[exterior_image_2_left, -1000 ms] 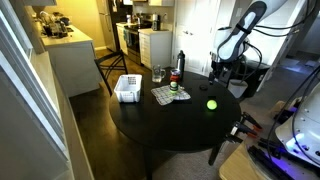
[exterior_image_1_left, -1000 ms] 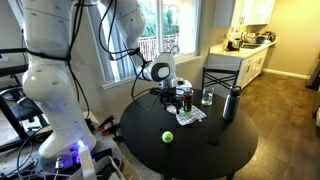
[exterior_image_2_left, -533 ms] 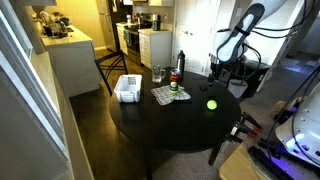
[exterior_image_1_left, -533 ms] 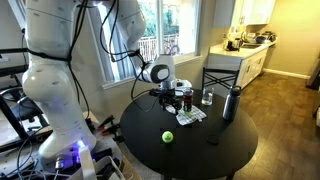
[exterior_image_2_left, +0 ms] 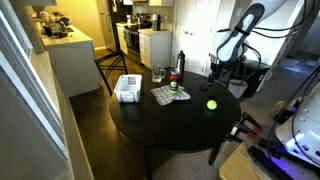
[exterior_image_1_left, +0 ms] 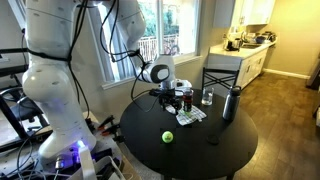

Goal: Pick up the green tennis ball and put it into the cylindrical tennis ball container

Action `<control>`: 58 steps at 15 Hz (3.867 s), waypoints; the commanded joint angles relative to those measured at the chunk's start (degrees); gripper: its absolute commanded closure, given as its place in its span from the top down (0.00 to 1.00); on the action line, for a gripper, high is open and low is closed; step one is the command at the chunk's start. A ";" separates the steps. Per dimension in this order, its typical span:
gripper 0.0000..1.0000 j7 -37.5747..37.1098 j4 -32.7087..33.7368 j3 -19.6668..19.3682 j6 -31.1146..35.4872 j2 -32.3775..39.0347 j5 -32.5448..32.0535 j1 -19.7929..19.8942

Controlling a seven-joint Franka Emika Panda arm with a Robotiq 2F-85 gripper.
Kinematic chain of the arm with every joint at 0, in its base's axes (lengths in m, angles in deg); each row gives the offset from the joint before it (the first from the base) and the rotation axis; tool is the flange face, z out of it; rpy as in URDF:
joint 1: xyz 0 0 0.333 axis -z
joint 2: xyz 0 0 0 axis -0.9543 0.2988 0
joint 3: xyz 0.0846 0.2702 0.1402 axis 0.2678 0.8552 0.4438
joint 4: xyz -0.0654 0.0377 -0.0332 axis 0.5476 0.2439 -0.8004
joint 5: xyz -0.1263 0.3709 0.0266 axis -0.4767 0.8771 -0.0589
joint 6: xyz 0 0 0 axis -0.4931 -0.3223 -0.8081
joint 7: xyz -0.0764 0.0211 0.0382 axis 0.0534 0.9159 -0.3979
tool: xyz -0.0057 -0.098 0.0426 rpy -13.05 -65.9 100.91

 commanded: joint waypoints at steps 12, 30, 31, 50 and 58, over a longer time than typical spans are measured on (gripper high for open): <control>1.00 6.30 2.61 7.80 5.69 12.07 11.85 3.84; 1.00 5.37 12.97 3.55 2.67 25.56 10.01 2.88; 1.00 5.39 13.47 3.38 2.51 25.71 9.97 2.93; 1.00 8.71 12.16 2.06 -9.12 21.49 9.34 3.83; 1.00 8.22 14.03 -1.19 -6.44 24.21 4.57 2.53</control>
